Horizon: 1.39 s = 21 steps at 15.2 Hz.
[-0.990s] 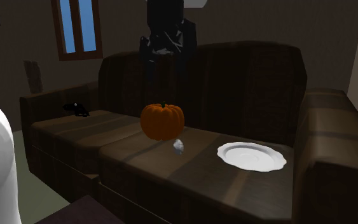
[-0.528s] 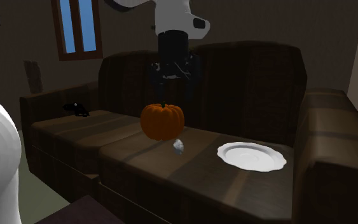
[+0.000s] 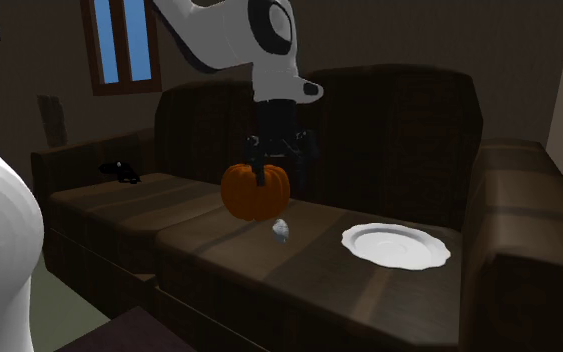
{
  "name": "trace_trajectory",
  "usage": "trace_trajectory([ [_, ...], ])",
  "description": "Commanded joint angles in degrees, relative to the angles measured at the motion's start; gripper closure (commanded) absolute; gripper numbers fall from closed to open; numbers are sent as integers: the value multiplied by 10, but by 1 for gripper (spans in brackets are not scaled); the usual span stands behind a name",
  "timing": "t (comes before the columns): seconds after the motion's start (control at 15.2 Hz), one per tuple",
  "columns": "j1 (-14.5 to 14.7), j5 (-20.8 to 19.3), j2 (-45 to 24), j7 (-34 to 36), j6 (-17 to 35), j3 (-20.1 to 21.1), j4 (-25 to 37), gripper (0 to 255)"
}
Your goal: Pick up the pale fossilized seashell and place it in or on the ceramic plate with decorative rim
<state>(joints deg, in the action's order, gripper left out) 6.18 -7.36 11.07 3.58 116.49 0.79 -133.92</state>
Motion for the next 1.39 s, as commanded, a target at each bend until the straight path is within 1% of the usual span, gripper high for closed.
trace_trajectory([
  [0.0,6,-4,-44,-5,23,5,24,0],
  [0.53,28,-31,-204,-14,98,27,120,0],
  [1.06,58,-68,-359,-20,134,42,246,0],
  [1.32,58,-73,-377,-17,158,38,240,0],
])
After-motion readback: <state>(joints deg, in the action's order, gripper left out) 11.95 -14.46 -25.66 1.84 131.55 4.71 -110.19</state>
